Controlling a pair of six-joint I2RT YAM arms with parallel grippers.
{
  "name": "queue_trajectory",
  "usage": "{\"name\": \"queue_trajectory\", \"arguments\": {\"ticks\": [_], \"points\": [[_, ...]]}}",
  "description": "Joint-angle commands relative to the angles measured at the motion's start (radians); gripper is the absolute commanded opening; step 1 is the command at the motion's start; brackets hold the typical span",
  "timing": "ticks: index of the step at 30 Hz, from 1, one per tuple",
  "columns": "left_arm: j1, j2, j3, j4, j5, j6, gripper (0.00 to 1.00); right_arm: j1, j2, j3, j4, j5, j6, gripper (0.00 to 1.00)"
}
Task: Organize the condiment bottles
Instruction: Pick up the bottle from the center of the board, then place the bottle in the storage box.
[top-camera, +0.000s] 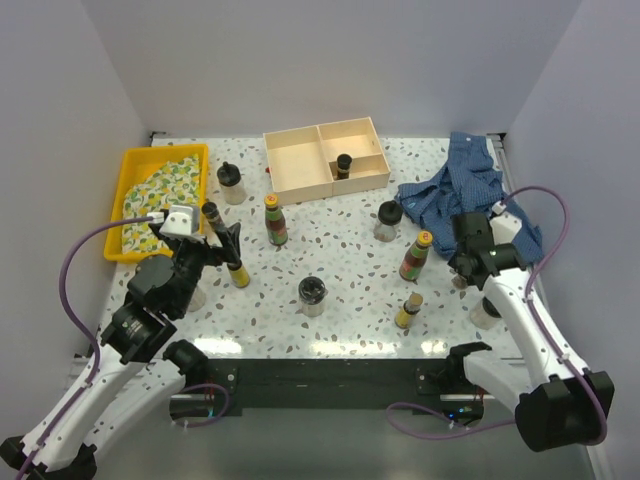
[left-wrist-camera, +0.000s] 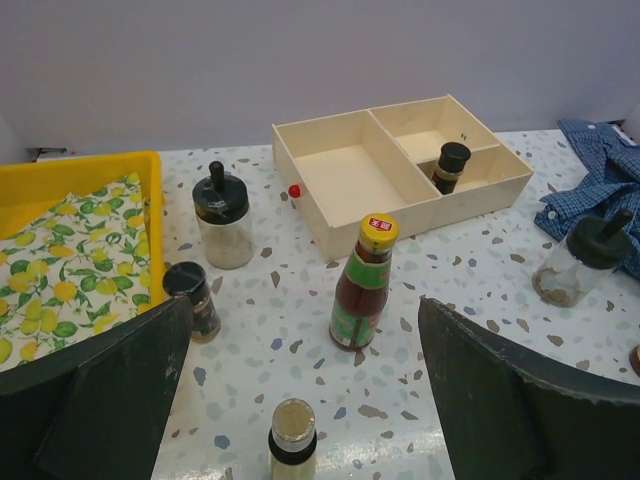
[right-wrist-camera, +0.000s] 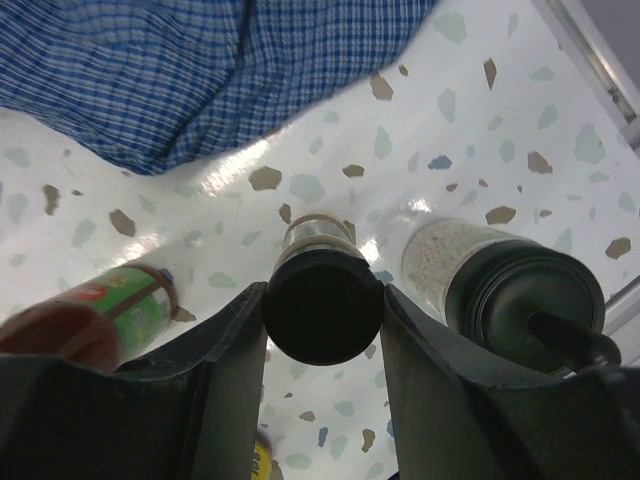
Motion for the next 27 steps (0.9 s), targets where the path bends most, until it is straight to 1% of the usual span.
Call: {"name": "queue_trajectory", "arguments": {"ticks": [1, 2, 3, 4, 5, 7, 8, 9, 11, 12, 14, 15, 16, 17, 18, 19, 21, 22, 27], "points": [[0.0, 0.002, -0.004, 0.052, -0.009, 0.001, 1.0, -0.002, -0.005, 0.189, 0.064, 0.066, -0.119, 0.2], [0.0, 0.001, -0.004, 0.052, -0.009, 0.001, 1.0, -0.002, 0.014, 0.218, 0.076, 0.066, -0.142, 0.19], [0.0, 0.001, -0.005, 0.052, -0.009, 0.001, 1.0, -0.001, 0.028, 0.282, 0.1, 0.06, -0.17, 0.19], [0.0, -0.002, -0.005, 0.052, -0.009, 0.001, 1.0, -0.001, 0.045, 0.316, 0.114, 0.038, -0.225, 0.19], [0.0, -0.004, -0.005, 0.05, -0.009, 0.001, 1.0, -0.001, 0.091, 0.35, 0.127, 0.015, -0.254, 0.19], [0.0, -0.007, -0.007, 0.052, -0.009, 0.001, 1.0, -0.001, 0.151, 0.457, 0.159, -0.04, -0.328, 0.19], [0.0, -0.007, -0.007, 0.052, -0.009, 0.001, 1.0, 0.001, 0.182, 0.529, 0.169, -0.102, -0.348, 0.18], [0.0, -0.007, -0.007, 0.053, -0.009, 0.001, 1.0, 0.007, 0.243, 0.56, 0.183, -0.124, -0.363, 0.17], [0.0, -0.007, -0.007, 0.053, -0.008, 0.002, 1.0, 0.033, 0.298, 0.612, 0.211, -0.164, -0.406, 0.17], [0.0, -0.008, -0.007, 0.053, -0.011, 0.002, 1.0, 0.047, 0.358, 0.661, 0.238, -0.172, -0.422, 0.17], [0.0, -0.008, -0.008, 0.052, -0.012, 0.002, 1.0, 0.1, 0.418, 0.706, 0.271, -0.172, -0.474, 0.17], [0.0, -0.013, -0.008, 0.053, -0.014, 0.002, 1.0, 0.123, 0.473, 0.753, 0.298, -0.157, -0.494, 0.17], [0.0, -0.013, -0.01, 0.053, -0.016, 0.002, 1.0, 0.166, 0.507, 0.778, 0.312, -0.157, -0.533, 0.17], [0.0, -0.013, -0.01, 0.055, -0.014, 0.001, 1.0, 0.183, 0.537, 0.825, 0.329, -0.157, -0.549, 0.17], [0.0, -0.013, -0.01, 0.053, -0.012, 0.001, 1.0, 0.2, 0.568, 0.85, 0.334, -0.172, -0.558, 0.17], [0.0, -0.013, -0.01, 0.053, -0.012, 0.001, 1.0, 0.215, 0.634, 0.873, 0.337, -0.187, -0.566, 0.17], [0.002, -0.014, -0.01, 0.053, -0.014, 0.001, 1.0, 0.229, 0.695, 0.928, 0.349, -0.218, -0.568, 0.17], [0.0, -0.014, -0.01, 0.053, -0.014, 0.001, 1.0, 0.244, 0.747, 0.947, 0.352, -0.219, -0.574, 0.18], [0.0, -0.019, -0.013, 0.053, -0.016, 0.001, 1.0, 0.284, 0.9, 1.069, 0.358, -0.201, -0.588, 0.19]]}}
